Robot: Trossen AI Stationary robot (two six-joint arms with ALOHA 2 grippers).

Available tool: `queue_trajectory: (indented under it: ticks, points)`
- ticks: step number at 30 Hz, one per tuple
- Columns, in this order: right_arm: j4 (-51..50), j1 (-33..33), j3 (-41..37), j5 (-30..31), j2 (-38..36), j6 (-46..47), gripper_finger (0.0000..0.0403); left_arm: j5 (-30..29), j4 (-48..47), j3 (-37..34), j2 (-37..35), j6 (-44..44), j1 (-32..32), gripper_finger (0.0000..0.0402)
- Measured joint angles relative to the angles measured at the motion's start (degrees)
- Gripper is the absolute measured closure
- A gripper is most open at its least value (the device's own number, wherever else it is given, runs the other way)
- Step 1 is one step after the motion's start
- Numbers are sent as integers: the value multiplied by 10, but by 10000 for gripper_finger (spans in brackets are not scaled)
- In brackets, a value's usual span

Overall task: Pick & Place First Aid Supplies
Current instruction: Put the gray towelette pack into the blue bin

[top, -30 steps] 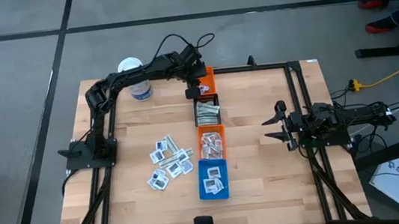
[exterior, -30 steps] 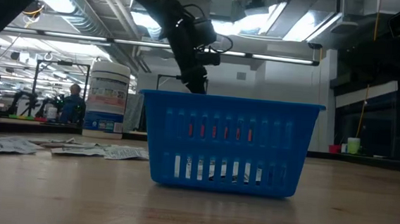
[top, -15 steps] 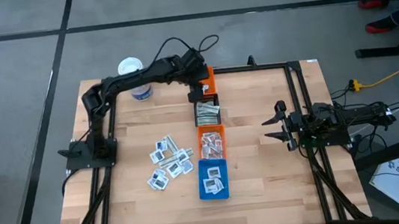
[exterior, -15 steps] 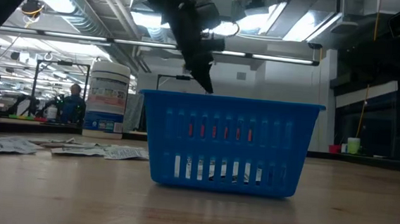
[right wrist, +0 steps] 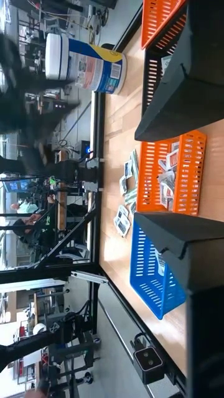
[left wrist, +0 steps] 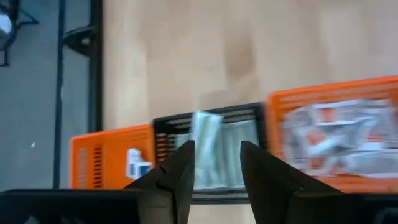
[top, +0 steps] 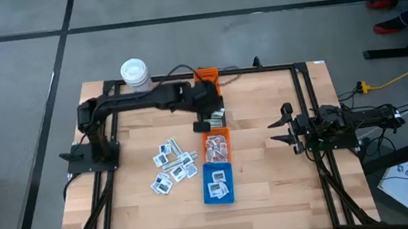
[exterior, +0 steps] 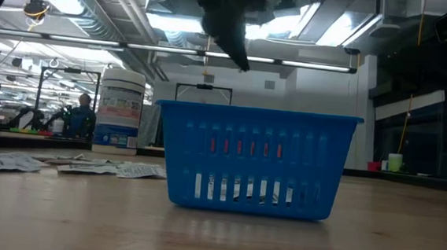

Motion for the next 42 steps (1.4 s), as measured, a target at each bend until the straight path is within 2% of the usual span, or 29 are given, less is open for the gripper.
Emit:
queue_trajectory:
  ticks: [12,17,29,42]
  points:
    - [0,0,0,0,0,0,208,-45,-126,0,-7,-115,-154,283]
    - [0,0,0,0,0,0,208,-48,-180,0,-7,-189,-210,283]
    - [0,0,0,0,0,0,208,26,-275,-23,-8,-336,-317,287]
    - [0,0,0,0,0,0,208,72,-260,-118,-8,-393,-408,292]
